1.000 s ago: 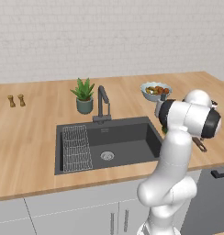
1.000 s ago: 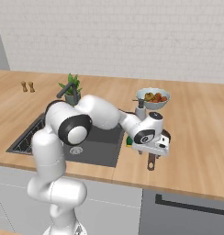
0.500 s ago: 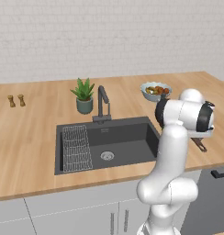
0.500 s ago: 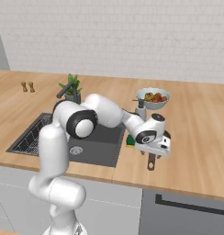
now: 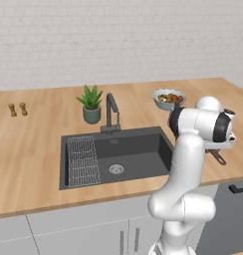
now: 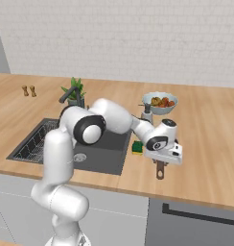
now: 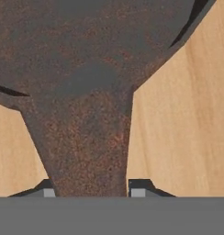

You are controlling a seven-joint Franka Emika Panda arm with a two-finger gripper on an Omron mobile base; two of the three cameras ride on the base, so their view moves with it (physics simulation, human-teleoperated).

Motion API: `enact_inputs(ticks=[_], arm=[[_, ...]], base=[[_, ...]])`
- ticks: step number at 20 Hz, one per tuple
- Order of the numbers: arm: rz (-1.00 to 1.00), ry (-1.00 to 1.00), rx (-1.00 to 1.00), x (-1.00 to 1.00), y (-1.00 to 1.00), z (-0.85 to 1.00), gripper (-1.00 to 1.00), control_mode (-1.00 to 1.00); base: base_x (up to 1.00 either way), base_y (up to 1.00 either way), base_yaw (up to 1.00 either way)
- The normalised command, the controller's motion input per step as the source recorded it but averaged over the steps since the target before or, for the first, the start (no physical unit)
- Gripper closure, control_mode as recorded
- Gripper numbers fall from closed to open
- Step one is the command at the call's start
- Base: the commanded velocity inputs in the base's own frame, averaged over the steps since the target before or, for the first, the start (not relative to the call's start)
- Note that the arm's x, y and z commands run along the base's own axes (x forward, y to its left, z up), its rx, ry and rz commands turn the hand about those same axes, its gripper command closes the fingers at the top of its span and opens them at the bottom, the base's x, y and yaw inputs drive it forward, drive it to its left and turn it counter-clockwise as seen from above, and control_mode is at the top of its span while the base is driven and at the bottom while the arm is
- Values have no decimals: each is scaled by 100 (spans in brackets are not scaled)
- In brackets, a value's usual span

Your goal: Pick the pan and sponge and place them into the sink. Then turn on the water.

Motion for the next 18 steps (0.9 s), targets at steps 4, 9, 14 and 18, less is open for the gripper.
enact_inputs(ticks=[4,9,14,18], arm=[[0,1,-5,9,19,-39,100,-100],[0,-29,-6,-17,27,-1,100,-100],[0,-53,-1,-64,13,65,100,-100],[0,-42,-4,-56,27,94,100,-100]], base=[[0,0,0],[0,0,0],[0,0,0],[0,0,0]])
